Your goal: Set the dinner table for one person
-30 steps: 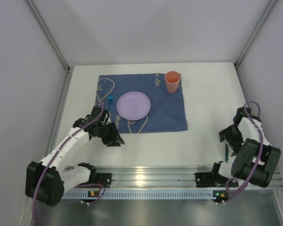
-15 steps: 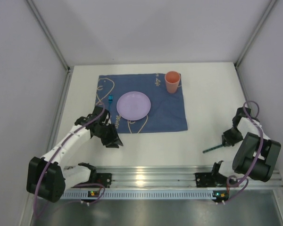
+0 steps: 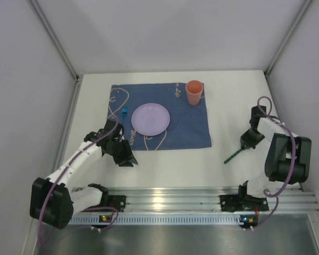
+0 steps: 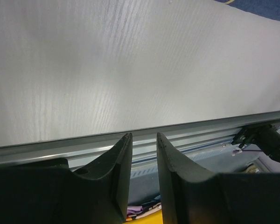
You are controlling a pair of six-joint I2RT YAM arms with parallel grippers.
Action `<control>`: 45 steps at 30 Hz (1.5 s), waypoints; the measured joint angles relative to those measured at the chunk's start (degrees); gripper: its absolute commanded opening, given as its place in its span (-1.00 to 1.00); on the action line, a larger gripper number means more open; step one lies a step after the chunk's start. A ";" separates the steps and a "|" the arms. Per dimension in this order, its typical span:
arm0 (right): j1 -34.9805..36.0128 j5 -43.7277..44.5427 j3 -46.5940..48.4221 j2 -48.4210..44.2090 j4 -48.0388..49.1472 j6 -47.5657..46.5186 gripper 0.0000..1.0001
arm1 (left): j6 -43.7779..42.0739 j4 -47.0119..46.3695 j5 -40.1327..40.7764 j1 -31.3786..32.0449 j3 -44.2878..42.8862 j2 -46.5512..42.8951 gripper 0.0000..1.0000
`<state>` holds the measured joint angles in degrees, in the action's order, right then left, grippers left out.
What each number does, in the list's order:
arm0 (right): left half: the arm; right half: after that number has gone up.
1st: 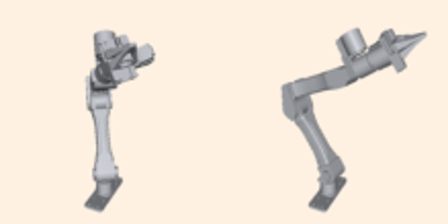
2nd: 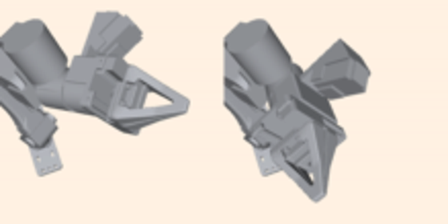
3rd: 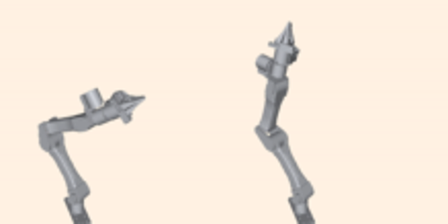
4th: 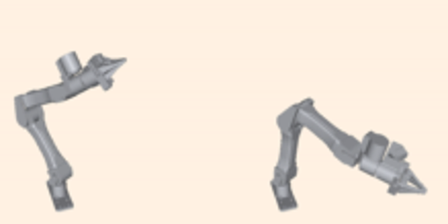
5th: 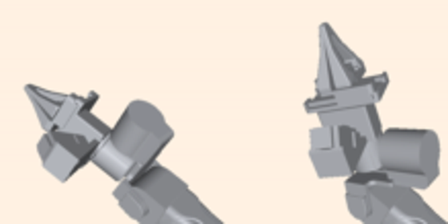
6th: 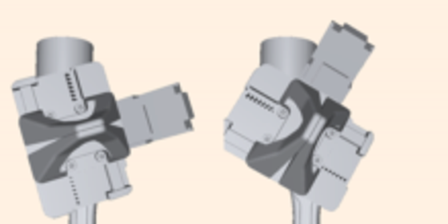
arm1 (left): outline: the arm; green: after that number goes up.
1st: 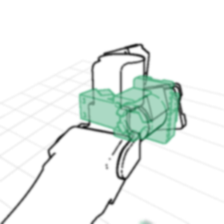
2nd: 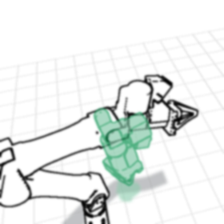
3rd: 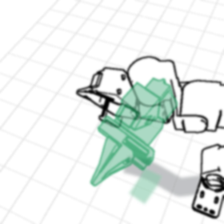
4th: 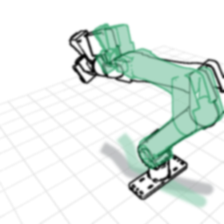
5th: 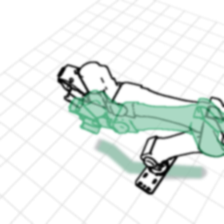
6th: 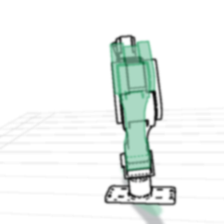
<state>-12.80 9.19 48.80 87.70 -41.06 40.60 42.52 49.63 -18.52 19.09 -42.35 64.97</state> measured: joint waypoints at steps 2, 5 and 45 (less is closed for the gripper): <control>4.70 0.09 3.21 1.90 0.79 0.13 -1.00 | 0.61 0.00 0.22 0.04 0.04 -0.39 -0.35; 11.69 2.43 10.32 2.58 -0.63 0.00 -1.00 | 1.38 0.04 0.46 0.04 0.04 -1.90 -0.35; 51.19 10.16 65.96 43.19 -14.32 -13.14 -1.00 | 7.69 15.58 12.87 0.11 -10.14 -27.58 0.96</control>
<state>38.39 19.35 114.76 130.89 -55.37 27.46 50.22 65.21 -5.65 19.20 -52.49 37.39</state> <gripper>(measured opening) 0.057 0.982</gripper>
